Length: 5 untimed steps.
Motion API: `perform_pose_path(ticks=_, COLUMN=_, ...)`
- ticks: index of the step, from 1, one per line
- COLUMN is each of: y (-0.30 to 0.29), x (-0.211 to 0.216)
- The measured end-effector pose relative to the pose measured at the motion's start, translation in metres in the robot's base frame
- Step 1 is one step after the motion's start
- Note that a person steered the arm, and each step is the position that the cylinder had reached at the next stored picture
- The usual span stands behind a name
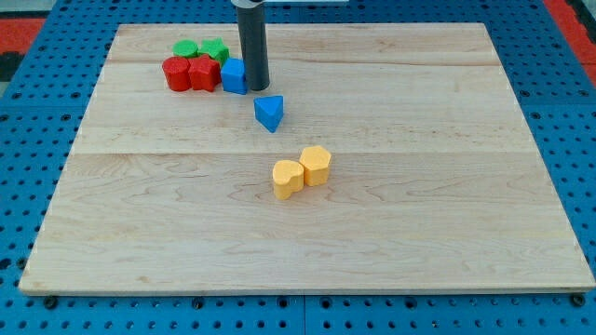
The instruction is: Push blue triangle below the red star
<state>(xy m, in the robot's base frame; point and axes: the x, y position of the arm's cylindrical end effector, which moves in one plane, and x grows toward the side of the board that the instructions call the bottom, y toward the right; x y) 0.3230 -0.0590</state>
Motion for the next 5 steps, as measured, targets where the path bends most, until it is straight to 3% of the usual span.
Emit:
perform_pose_path(ticks=1, y=0.028, x=0.000)
perform_pose_path(ticks=2, y=0.119, x=0.015)
perform_pose_path(ticks=3, y=0.107, x=0.067)
perform_pose_path(ticks=5, y=-0.015, x=0.074)
